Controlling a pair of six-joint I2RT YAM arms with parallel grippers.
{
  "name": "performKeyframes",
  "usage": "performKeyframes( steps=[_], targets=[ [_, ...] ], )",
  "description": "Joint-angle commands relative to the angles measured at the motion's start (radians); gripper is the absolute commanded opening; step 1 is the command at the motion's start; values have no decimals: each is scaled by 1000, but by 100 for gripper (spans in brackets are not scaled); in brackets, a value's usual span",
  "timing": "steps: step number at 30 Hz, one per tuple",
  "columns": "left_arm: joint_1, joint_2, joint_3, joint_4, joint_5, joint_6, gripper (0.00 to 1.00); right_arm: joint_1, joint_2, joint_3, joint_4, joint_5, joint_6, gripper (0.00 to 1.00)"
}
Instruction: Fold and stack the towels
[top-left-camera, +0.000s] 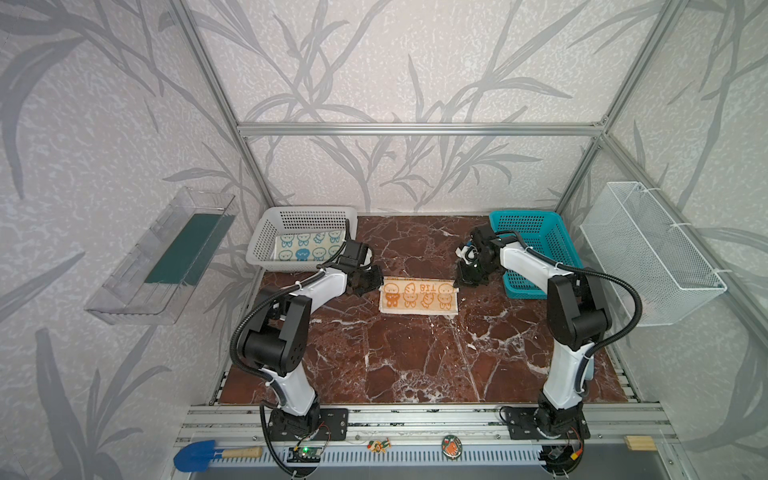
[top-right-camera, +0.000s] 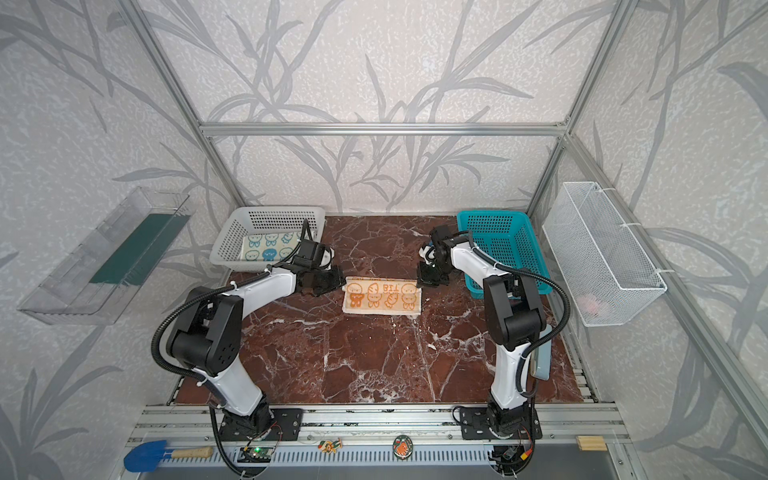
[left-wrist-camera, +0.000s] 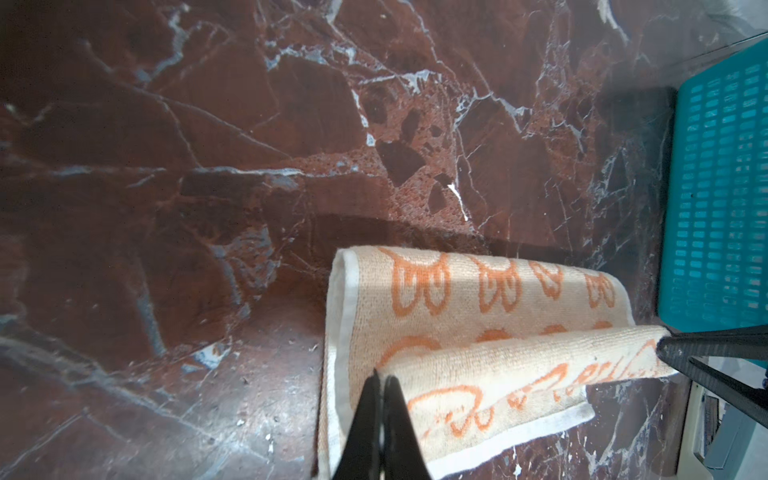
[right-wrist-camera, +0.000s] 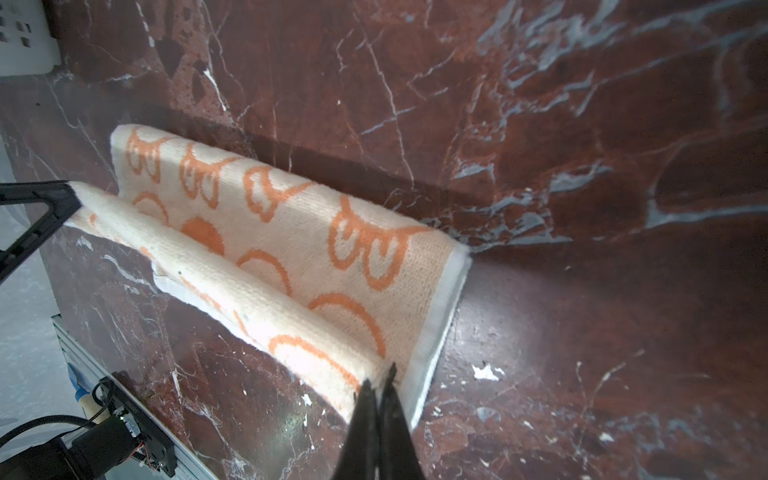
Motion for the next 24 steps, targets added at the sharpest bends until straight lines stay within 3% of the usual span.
performKeyframes(
  steps=[1, 24],
  targets=[
    [3, -58, -20, -22, -12, -7, 0, -6, -45, -27, -42, 12, -14, 0],
    [-7, -70, -153, 58, 10, -43, 0, 40, -87, -242, 55, 26, 12, 0]
  ],
)
